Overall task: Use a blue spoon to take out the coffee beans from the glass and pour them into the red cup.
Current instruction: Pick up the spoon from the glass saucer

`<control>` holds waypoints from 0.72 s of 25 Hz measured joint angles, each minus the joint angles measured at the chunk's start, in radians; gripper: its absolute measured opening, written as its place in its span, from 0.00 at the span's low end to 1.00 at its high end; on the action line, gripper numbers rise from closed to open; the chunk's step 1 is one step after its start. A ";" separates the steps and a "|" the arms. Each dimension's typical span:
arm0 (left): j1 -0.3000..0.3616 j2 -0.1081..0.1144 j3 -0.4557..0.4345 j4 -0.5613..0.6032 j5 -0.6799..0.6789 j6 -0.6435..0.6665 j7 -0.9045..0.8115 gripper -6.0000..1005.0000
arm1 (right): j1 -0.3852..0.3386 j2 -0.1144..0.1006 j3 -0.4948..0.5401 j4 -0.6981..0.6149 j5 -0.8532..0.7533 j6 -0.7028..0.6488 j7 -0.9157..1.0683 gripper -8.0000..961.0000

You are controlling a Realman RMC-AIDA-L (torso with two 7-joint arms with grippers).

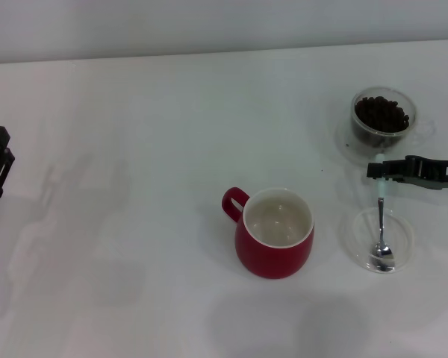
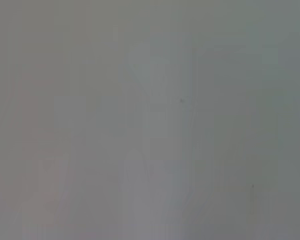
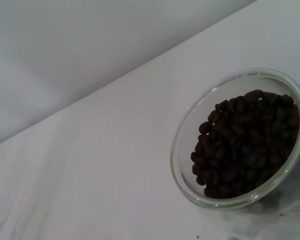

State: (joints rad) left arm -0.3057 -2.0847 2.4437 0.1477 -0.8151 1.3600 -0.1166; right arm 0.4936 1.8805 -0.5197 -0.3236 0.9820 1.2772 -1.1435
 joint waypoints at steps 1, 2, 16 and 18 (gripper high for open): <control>0.000 0.000 0.000 0.000 0.000 0.000 0.000 0.68 | 0.000 0.000 0.000 0.000 0.000 0.002 -0.001 0.24; 0.000 0.000 0.000 0.001 0.000 0.001 0.000 0.68 | 0.000 0.000 -0.001 0.000 0.000 0.005 -0.002 0.23; 0.016 -0.002 0.001 0.016 0.001 0.005 0.000 0.68 | -0.035 0.004 0.013 -0.036 0.025 0.083 -0.023 0.16; 0.017 -0.002 0.002 0.017 0.001 0.005 0.000 0.68 | -0.054 0.008 0.014 -0.060 0.056 0.112 -0.023 0.16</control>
State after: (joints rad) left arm -0.2886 -2.0862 2.4456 0.1644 -0.8144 1.3652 -0.1165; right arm 0.4392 1.8880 -0.5061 -0.3839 1.0385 1.3892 -1.1663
